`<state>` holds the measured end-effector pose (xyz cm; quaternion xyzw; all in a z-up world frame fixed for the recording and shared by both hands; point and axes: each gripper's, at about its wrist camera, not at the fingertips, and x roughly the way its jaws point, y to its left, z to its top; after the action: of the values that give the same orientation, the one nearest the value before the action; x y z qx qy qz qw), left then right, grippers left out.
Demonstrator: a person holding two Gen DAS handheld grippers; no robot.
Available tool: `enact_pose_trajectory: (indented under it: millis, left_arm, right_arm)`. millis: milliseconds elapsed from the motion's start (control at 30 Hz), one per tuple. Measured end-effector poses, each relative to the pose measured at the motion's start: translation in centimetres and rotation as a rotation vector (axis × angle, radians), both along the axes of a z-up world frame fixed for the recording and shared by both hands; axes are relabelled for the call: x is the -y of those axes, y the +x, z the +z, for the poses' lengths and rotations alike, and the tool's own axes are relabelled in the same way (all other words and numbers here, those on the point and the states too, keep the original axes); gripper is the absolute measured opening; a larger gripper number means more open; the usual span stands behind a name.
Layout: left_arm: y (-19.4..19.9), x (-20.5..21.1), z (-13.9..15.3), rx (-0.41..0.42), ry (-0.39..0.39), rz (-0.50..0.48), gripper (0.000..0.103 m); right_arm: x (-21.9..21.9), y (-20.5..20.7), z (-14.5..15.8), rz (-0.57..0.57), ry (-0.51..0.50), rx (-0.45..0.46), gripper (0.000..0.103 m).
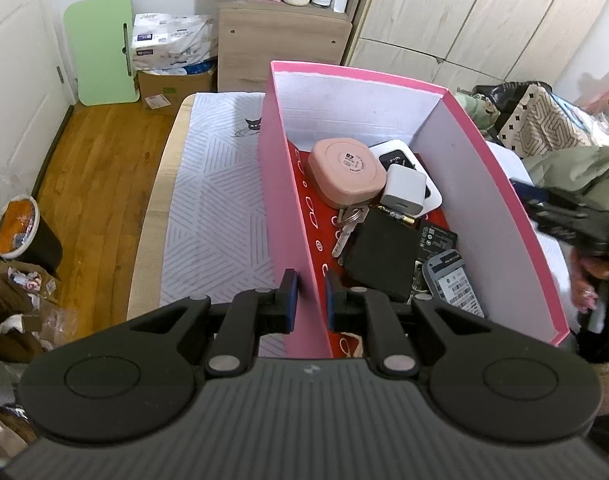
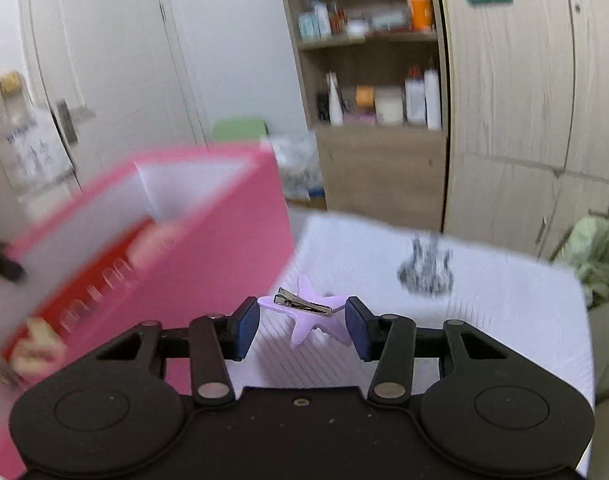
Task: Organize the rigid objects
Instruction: 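Carry the lilac starfish clip into the box and release it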
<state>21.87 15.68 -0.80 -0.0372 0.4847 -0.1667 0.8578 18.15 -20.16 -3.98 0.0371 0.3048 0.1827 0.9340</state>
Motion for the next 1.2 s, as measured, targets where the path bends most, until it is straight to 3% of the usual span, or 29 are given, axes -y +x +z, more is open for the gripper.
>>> enact_pose_trajectory:
  millis: [167, 300, 433, 600, 733, 800, 867, 1200]
  left_arm:
    - [-0.3, 0.1, 0.1, 0.011, 0.007, -0.016, 0.012]
    - [-0.4, 0.1, 0.1, 0.014, 0.007, -0.019, 0.012]
    - [-0.6, 0.2, 0.2, 0.022, 0.009, -0.023, 0.012]
    - [-0.8, -0.3, 0.3, 0.025, -0.013, -0.021, 0.012]
    - [-0.9, -0.4, 0.3, 0.025, -0.017, -0.030, 0.012]
    - [-0.8, -0.6, 0.3, 0.024, -0.026, -0.033, 0.012]
    - [-0.9, -0.8, 0.4, 0.028, -0.030, -0.033, 0.012]
    - [-2.0, -0.8, 0.8, 0.062, -0.007, -0.013, 0.015]
  right_arm:
    - [-2.3, -1.2, 5.7, 0.151, 0.141, 0.058, 0.053]
    - [-7.0, 1.2, 7.8, 0.295, 0.206, -0.076, 0.053]
    - [-12.3, 4.5, 6.9, 0.337, 0.180, -0.239, 0.053]
    - [-16.4, 6.8, 3.9, 0.342, 0.095, -0.361, 0.053]
    - [-17.2, 7.9, 2.0, 0.287, 0.120, -0.451, 0.056]
    - [-16.5, 8.1, 1.6, 0.294, 0.200, -0.511, 0.059]
    - [-15.4, 7.1, 2.1, 0.294, 0.271, -0.499, 0.063]
    - [-11.2, 0.9, 6.1, 0.236, 0.310, -0.273, 0.070]
